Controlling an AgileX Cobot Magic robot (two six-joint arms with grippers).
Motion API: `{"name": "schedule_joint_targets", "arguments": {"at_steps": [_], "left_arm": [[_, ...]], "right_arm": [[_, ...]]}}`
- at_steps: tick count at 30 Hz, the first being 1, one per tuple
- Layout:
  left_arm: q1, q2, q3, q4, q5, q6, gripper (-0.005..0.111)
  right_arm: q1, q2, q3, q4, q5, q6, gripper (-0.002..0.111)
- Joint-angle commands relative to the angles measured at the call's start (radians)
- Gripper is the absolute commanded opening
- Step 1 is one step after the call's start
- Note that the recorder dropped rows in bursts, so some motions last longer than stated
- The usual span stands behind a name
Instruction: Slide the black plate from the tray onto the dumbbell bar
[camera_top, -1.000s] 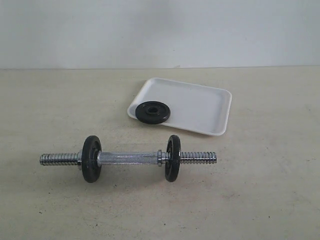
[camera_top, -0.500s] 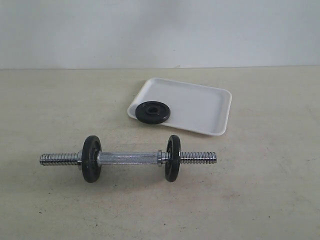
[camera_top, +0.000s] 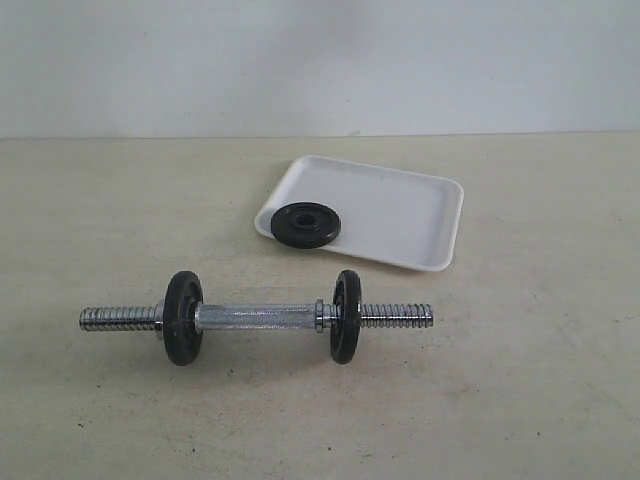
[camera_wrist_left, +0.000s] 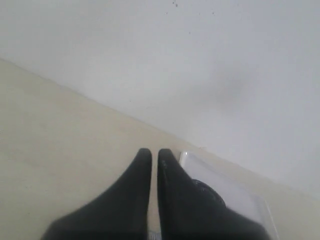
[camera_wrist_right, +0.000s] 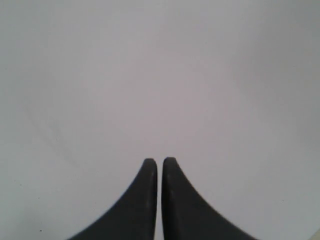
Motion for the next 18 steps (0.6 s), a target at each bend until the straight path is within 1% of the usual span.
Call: {"name": "schedule_joint_targets", "arguments": {"at_steps": [1,3,5,6,7,8,9,11,13,14,17,18], "left_arm": [[0.001,-0.003,0.004,-0.004,-0.078,-0.007,0.004],[0.001,-0.003,0.004,-0.004,-0.087,-0.007,0.004],[0.001,-0.003,0.004,-0.004,-0.105,-0.007,0.004],[0.001,-0.003,0.004,-0.004,-0.106,-0.007,0.004],[0.001,-0.003,0.004,-0.006,-0.108,-0.026,0.004],[0.001,-0.003,0.004,-0.008,-0.092,-0.067,0.004],[0.001,-0.003,0.004,-0.008,-0.039,-0.104,0.004],[0.001,-0.003,-0.028,-0.008,0.060,-0.083,0.004],[0.001,-0.003,-0.066,-0.016,0.122,-0.002,0.004],[0.001,-0.003,-0.087,-0.044,0.142,0.044,0.004],[0.001,-0.003,-0.132,-0.259,0.192,0.320,0.004],[0.001,-0.003,-0.144,-0.360,0.215,0.447,0.004]], "right_arm": [[-0.002,-0.003,0.000,-0.006,0.010,-0.081,0.000],[-0.002,-0.003,0.000,-0.009,0.044,-0.113,0.000],[-0.002,-0.003,0.000,-0.032,0.214,-0.131,0.000],[-0.002,-0.003,0.000,-0.034,0.255,-0.133,0.000],[-0.002,-0.003,0.000,-0.034,0.337,-0.135,0.000],[-0.002,-0.003,0.000,-0.034,0.366,-0.135,0.000],[-0.002,-0.003,0.000,-0.034,0.393,-0.153,0.000],[0.000,-0.003,0.000,-0.034,0.391,-0.224,0.000],[0.013,-0.003,0.000,-0.034,0.378,-0.246,0.000],[0.022,-0.003,0.000,-0.034,0.375,-0.248,0.000],[0.062,-0.003,0.000,-0.034,0.378,-0.285,0.000],[0.081,-0.003,-0.007,-0.034,0.383,-0.304,0.000]]}}
